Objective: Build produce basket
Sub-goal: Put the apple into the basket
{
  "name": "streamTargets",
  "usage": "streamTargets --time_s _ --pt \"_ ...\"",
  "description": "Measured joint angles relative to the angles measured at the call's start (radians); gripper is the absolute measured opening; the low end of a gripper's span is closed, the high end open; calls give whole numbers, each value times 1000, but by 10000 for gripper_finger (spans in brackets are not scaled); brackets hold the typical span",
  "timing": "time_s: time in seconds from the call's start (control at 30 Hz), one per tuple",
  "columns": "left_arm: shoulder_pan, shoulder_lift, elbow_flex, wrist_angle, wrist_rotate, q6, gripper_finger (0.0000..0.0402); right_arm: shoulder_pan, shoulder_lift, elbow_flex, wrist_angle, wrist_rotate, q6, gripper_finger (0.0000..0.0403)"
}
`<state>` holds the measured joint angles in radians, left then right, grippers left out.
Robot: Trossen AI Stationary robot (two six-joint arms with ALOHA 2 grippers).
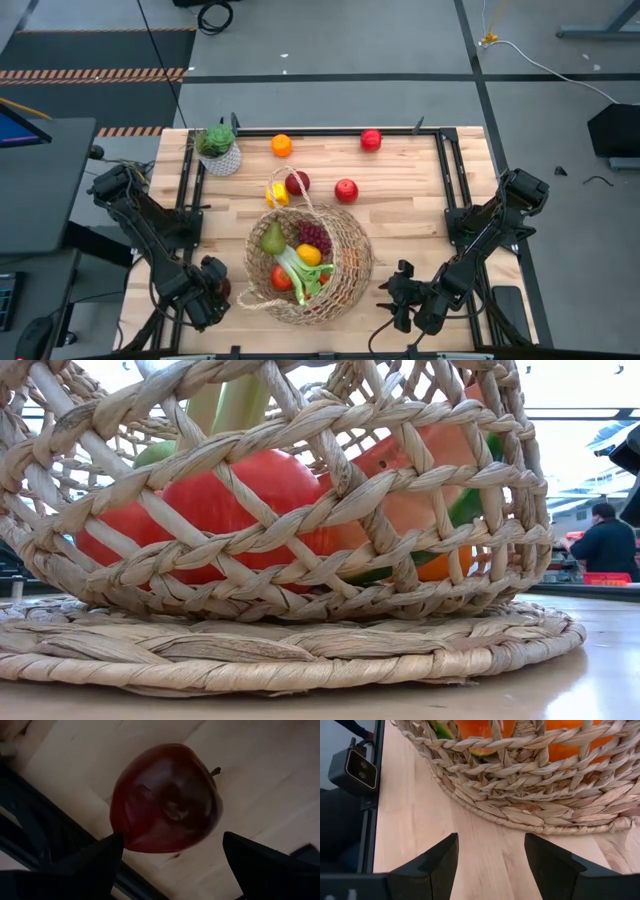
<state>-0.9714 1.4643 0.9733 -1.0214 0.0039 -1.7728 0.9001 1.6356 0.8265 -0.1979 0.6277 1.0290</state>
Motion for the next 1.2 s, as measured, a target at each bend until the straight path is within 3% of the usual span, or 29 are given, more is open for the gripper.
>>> streamTargets --time_s 0.23,0.5,1.2 --pt "0 0 0 23 -18 33 348 0 0 0 3 3 -2 233" --pt "0 1 1 285 14 60 348 0 0 0 3 8 -11 233" --pt "65 0 3 232 -7 72 348 1 0 0 3 11 -10 233"
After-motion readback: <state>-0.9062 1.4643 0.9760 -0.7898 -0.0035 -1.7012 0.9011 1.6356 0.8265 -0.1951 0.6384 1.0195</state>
